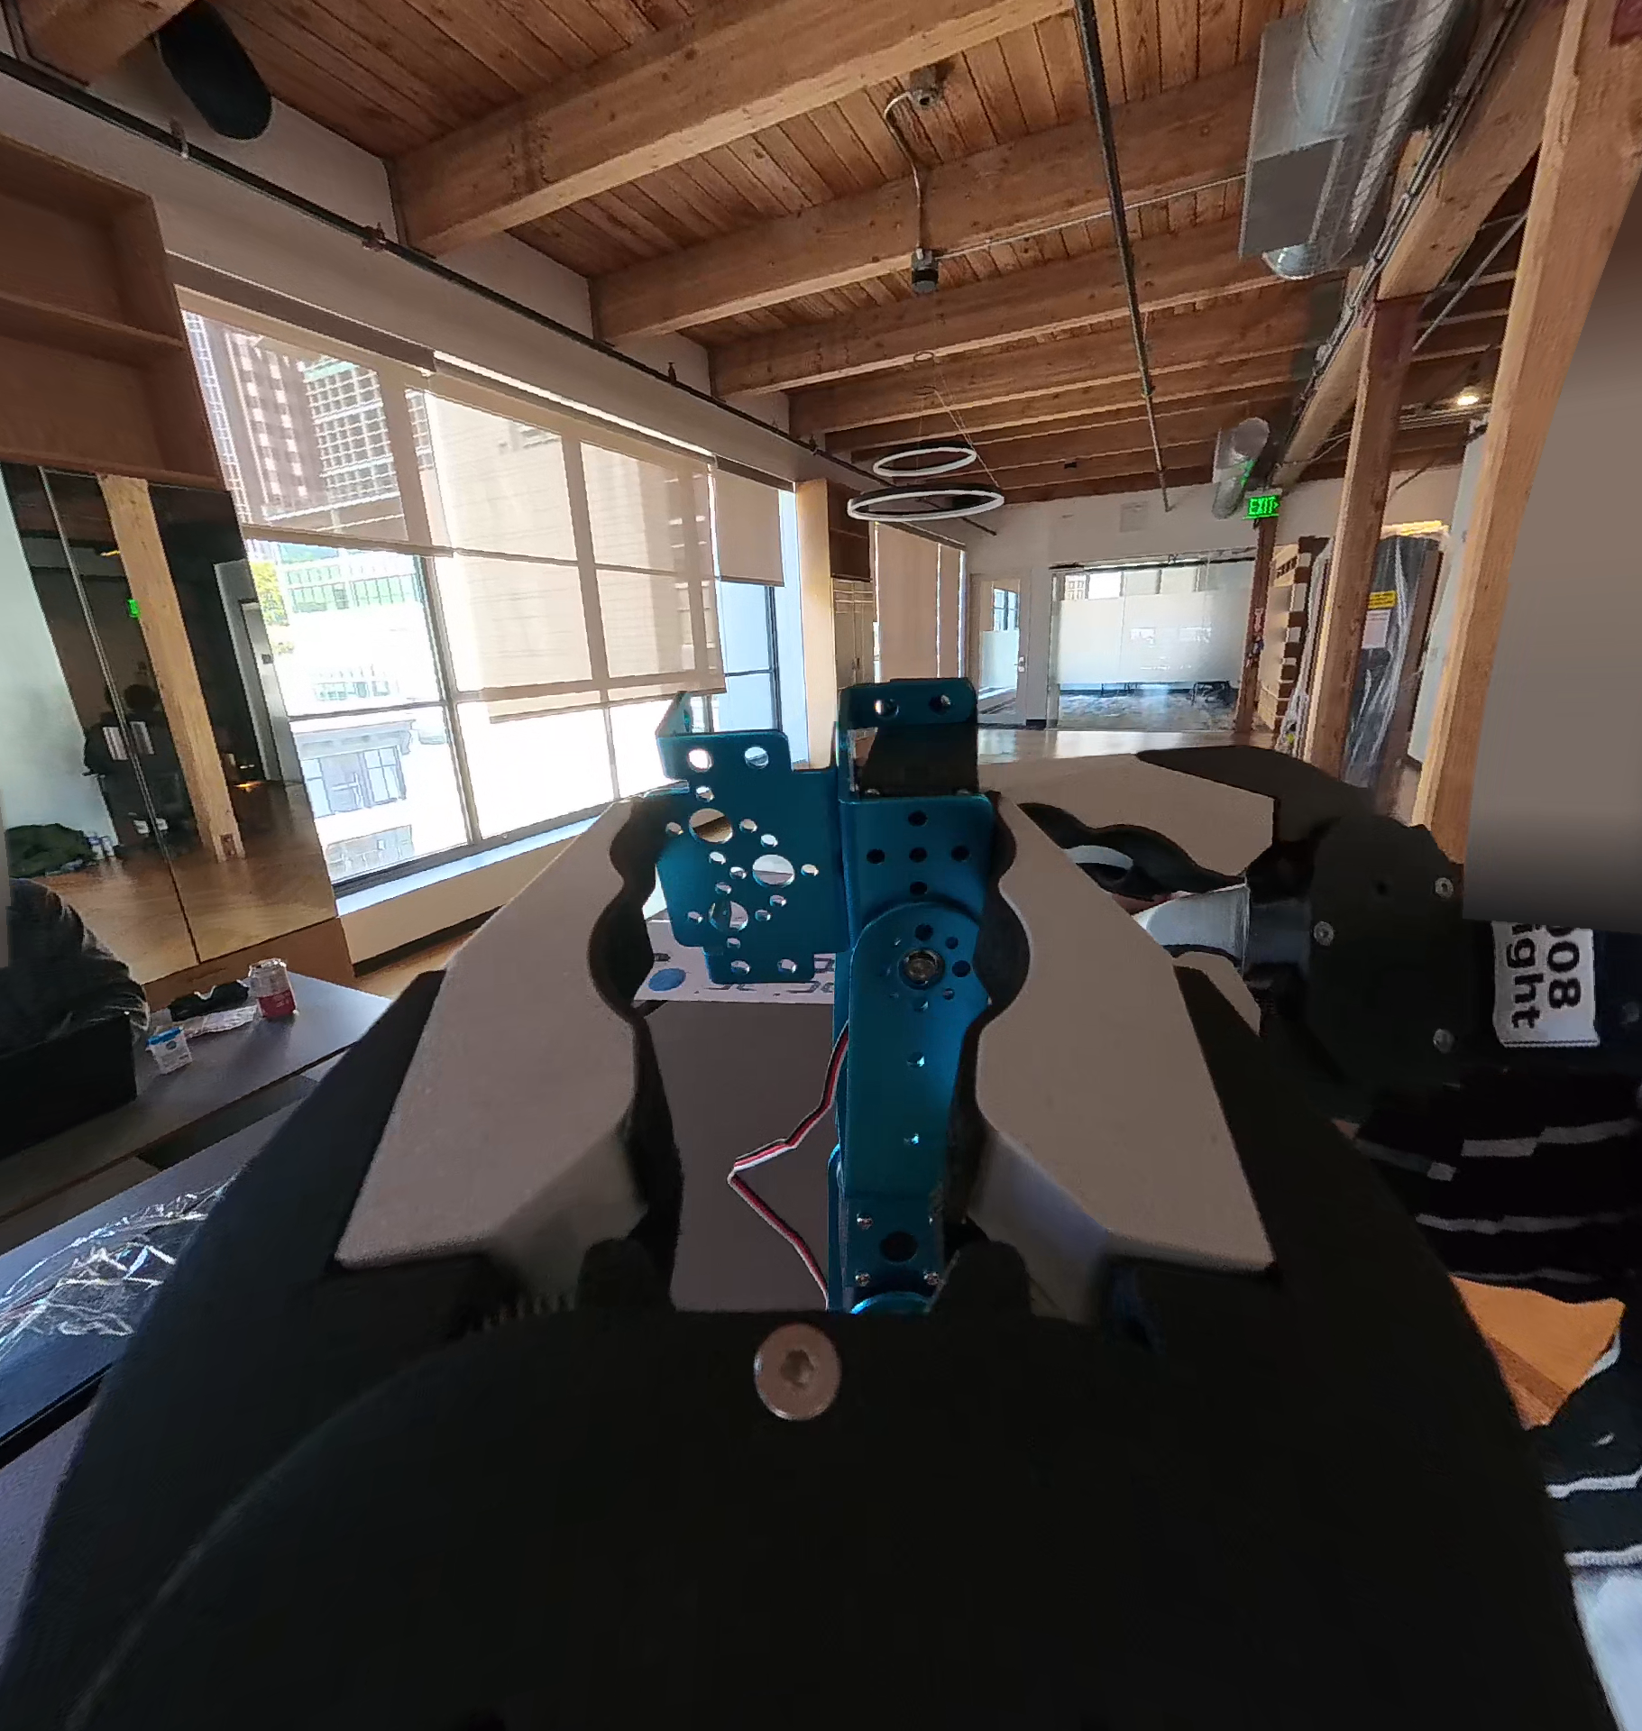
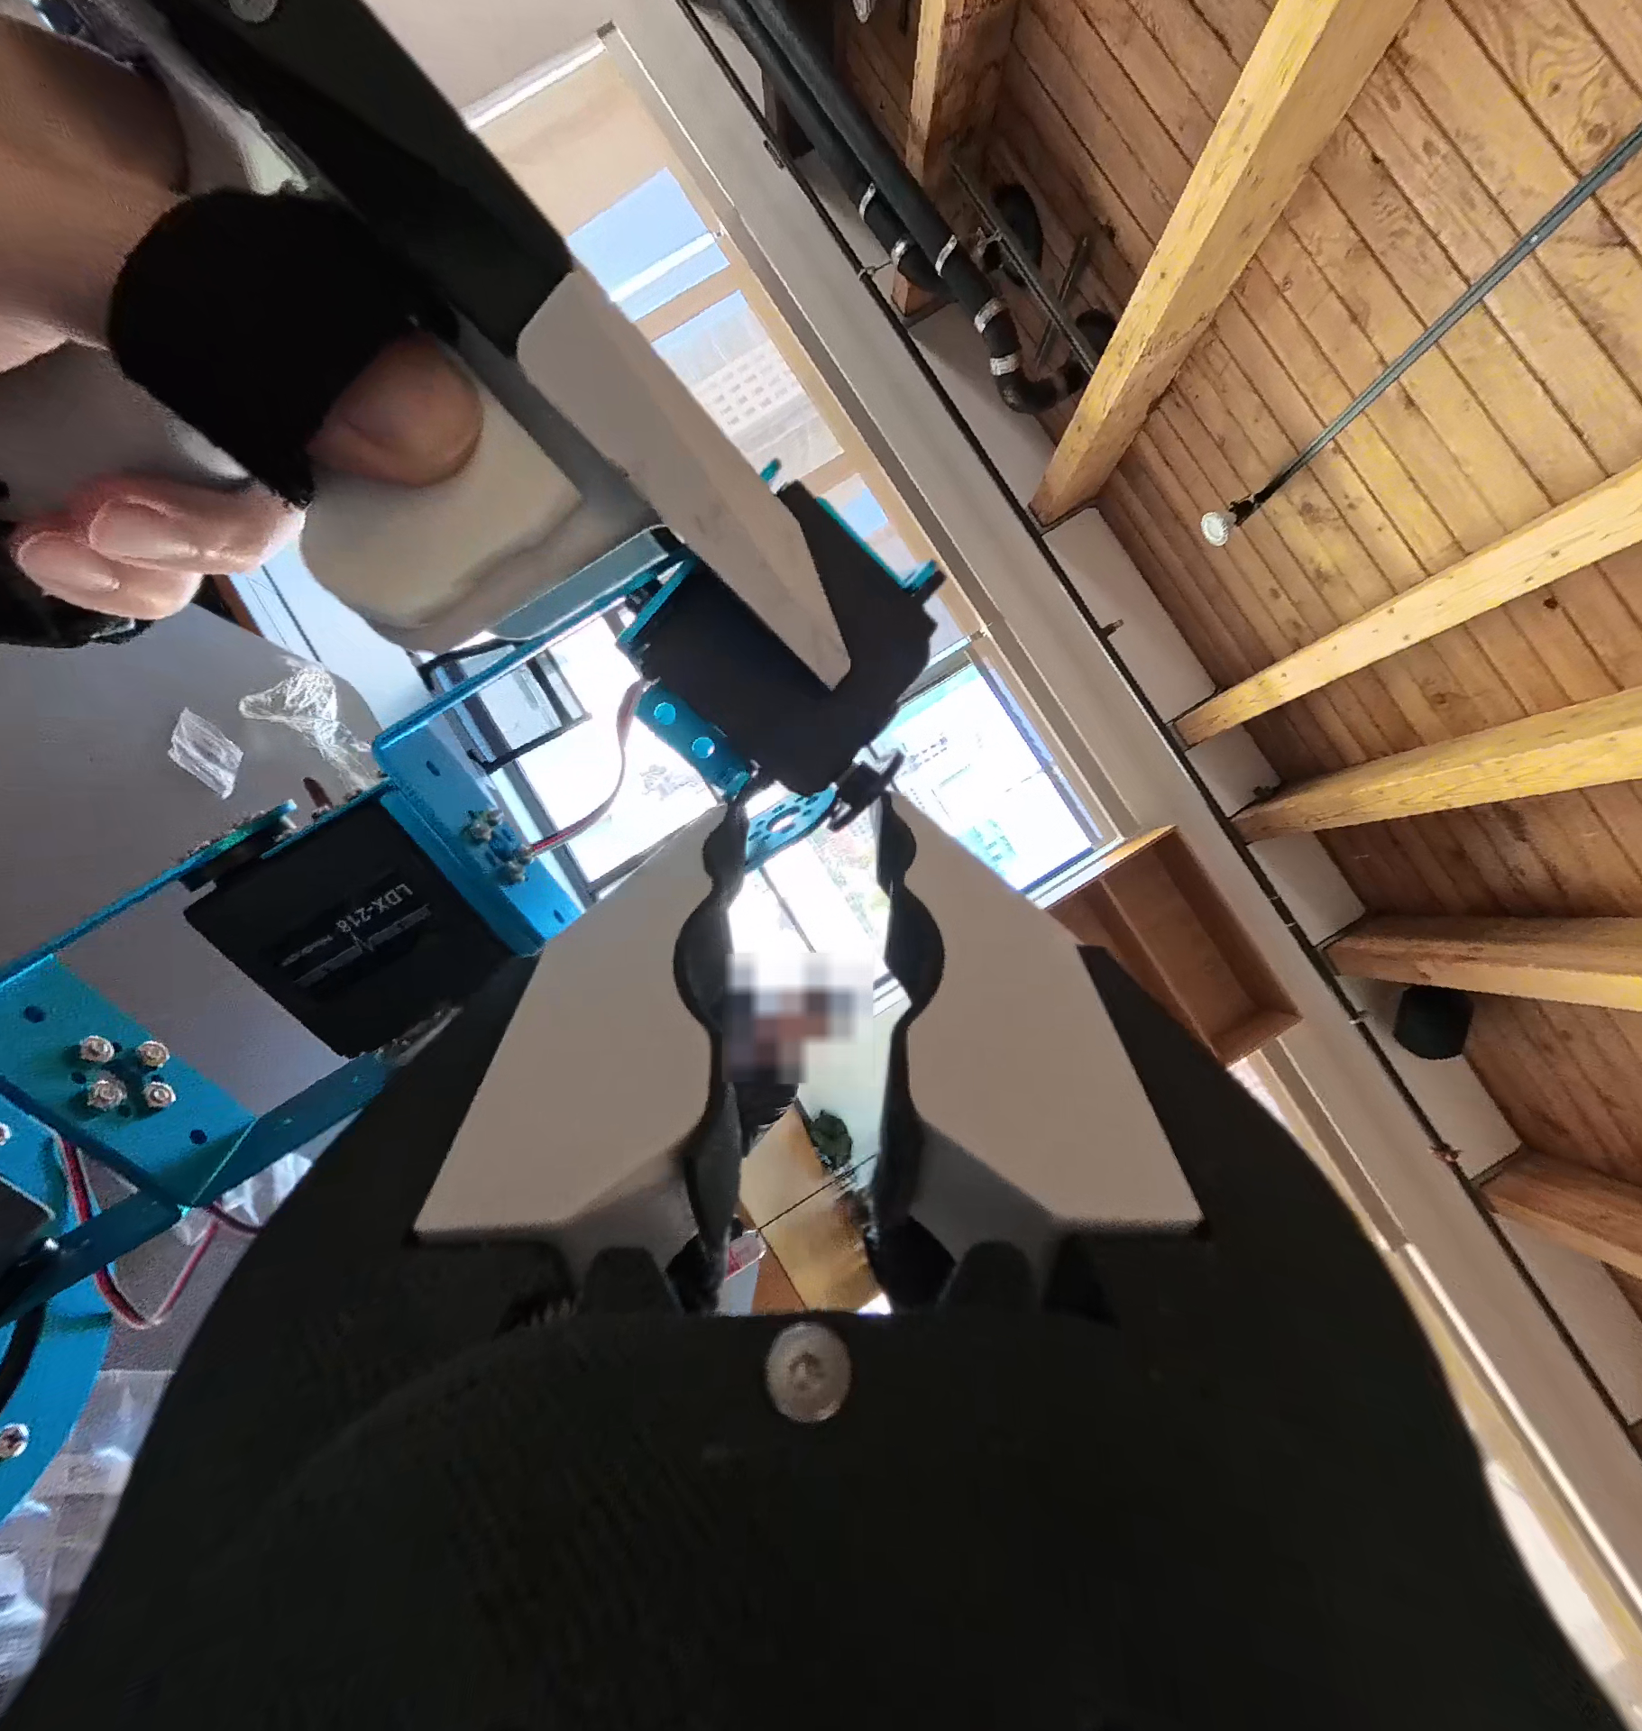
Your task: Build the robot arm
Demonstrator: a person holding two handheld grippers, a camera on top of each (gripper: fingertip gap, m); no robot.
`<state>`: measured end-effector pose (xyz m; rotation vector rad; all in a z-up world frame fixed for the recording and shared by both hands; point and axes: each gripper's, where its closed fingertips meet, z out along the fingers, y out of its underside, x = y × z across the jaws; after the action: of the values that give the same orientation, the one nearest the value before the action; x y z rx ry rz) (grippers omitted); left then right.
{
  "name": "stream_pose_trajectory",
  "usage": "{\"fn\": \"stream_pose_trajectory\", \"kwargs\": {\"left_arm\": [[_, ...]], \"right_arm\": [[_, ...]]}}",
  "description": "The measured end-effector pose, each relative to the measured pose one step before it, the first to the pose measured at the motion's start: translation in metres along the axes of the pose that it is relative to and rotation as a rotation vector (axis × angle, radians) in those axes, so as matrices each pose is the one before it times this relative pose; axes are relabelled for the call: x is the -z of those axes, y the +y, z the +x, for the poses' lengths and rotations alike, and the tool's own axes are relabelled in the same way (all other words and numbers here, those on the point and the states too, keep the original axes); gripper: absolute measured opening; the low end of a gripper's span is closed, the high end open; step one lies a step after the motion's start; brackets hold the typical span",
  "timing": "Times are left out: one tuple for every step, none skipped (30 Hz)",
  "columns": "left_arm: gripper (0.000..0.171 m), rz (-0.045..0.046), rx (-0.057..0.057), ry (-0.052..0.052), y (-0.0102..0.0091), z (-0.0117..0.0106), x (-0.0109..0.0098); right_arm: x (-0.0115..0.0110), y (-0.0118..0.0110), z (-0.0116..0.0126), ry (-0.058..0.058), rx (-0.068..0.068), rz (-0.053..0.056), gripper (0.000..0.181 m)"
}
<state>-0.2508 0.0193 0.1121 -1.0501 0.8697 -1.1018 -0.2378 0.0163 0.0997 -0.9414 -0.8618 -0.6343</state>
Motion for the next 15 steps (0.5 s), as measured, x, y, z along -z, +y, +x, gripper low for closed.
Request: {"fn": "stream_pose_trajectory", "kwargs": {"left_arm": [[0.067, -0.00002, -0.0012, -0.0008, -0.00006, 0.00008, 0.00016], [0.067, 0.00006, 0.0013, 0.0039, -0.00008, 0.00025, 0.0003], [0.067, -0.00128, 0.0061, 0.007, 0.00005, 0.00031, 0.00031], [0.067, -0.00164, 0.0086, 0.008, 0.00015, 0.00036, 0.00019], [0.068, 0.00297, 0.003, 0.0085, -0.00029, 0.00062, 0.00018], [0.068, 0.0071, -0.0006, 0.0061, -0.0005, 0.00049, 0.00032], [0.068, 0.01011, 0.0009, 0.0071, -0.00067, 0.00073, 0.0003], [0.068, 0.01214, 0.0028, 0.0091, -0.00084, 0.0009, 0.00048], [0.068, 0.01058, 0.0046, 0.0053, -0.0006, 0.00011, 0.00053], [0.068, 0.00988, 0.0071, 0.0035, -0.00044, -0.00012, 0.00038], [0.069, 0.0121, 0.0061, 0.0048, -0.00058, -0.00001, 0.0003], [0.069, 0.01353, 0.0029, 0.0025, -0.00057, -0.00017, -0.00016], [0.07, 0.01204, 0.0013, -0.0006, -0.00006, -0.0003, -0.0006], [0.072, 0.00779, -0.0001, -0.0024, 0.00067, -0.00009, -0.00122], [0.075, 0.00037, 0.0009, -0.0027, 0.00143, -0.00005, -0.00157]], "right_arm": [[-0.00015, -0.00002, -0.00035, -0.0021, 0.0085, 0.0037, 0.026], [0.00016, -0.00086, -0.00018, -0.004, 0.0062, 0.0108, 0.025], [0.00041, -0.00106, -0.00032, -0.0076, 0.0051, 0.017, 0.025], [0.00019, -0.00045, -0.00058, -0.0121, -0.0013, 0.0124, 0.025], [-0.00006, -0.00029, -0.00032, -0.0133, -0.0108, 0.0067, 0.025], [0.00004, -0.00067, -0.00033, -0.0091, -0.0083, 0.0062, 0.024], [-0.0002, -0.00061, -0.00024, -0.0026, 0.0006, 0.0037, 0.024], [-0.00004, -0.00099, -0.00044, -0.0033, 0.0005, 0.0065, 0.024], [-0.00017, -0.00094, -0.00044, -0.0056, -0.0056, 0.006, 0.024], [-0.00046, -0.00034, -0.0004, -0.0064, -0.0046, 0.0011, 0.024], [-0.0005, -0.00044, -0.00038, -0.0049, 0.0004, 0.0008, 0.024], [-0.00019, -0.00037, -0.00009, 0.0001, 0.0058, 0.0008, 0.024], [-0.00021, -0.00002, -0.00013, 0.0035, 0.0087, -0.0014, 0.024], [-0.00001, -0.00054, -0.00019, 0.0021, 0.0071, 0.0021, 0.024], [-0.0001, -0.00017, -0.00009, -0.0007, 0.0033, -0.0001, 0.024]]}}
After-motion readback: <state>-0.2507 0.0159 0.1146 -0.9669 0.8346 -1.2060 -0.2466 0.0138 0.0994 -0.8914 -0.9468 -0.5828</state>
